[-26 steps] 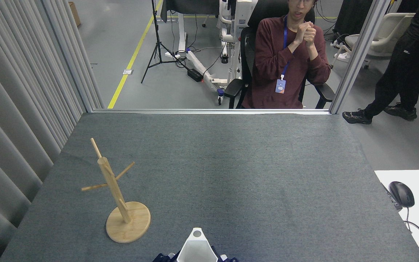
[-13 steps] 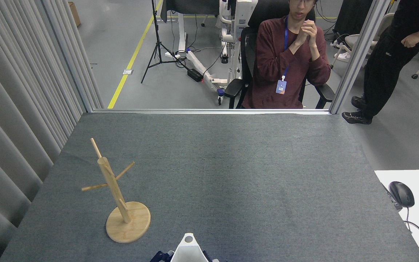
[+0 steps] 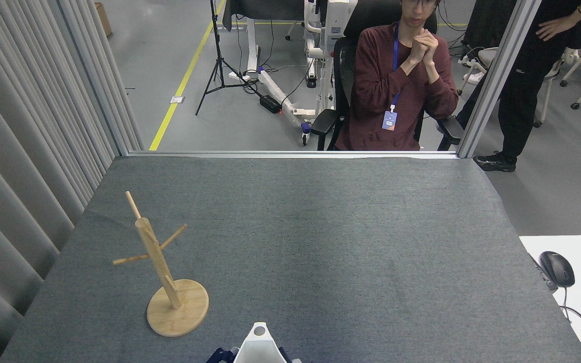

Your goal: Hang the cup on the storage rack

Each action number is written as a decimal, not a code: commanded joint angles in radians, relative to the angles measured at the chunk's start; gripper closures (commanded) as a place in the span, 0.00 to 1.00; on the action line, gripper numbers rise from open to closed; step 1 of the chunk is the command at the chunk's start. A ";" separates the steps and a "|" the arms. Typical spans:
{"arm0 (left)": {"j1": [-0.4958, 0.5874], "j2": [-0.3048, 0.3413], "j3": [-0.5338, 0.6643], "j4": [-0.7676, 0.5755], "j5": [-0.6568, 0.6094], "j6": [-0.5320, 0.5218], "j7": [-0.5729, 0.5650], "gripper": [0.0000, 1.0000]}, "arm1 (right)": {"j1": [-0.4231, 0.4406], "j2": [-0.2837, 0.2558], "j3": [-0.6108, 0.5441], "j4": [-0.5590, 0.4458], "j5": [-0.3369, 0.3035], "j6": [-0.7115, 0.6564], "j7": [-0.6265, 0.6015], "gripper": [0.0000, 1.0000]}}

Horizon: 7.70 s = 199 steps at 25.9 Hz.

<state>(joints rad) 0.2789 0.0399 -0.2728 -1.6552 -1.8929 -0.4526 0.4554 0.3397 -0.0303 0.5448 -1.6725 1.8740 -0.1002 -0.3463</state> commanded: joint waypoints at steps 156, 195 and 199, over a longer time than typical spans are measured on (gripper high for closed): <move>-0.161 0.048 0.538 0.034 -0.212 0.088 0.069 0.01 | 0.145 -0.132 -0.664 -0.029 -0.544 0.023 -0.065 0.02; -0.106 0.012 0.543 0.123 -0.206 0.129 0.078 0.01 | 0.140 -0.131 -0.664 -0.029 -0.544 0.023 -0.066 0.02; -0.086 0.006 0.544 0.123 -0.204 0.137 0.080 0.01 | 0.140 -0.131 -0.664 -0.029 -0.544 0.023 -0.066 0.02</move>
<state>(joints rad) 0.1796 0.0505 0.2707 -1.5324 -2.0978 -0.3229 0.5335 0.4797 -0.1612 -0.1200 -1.7012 1.3293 -0.0768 -0.4145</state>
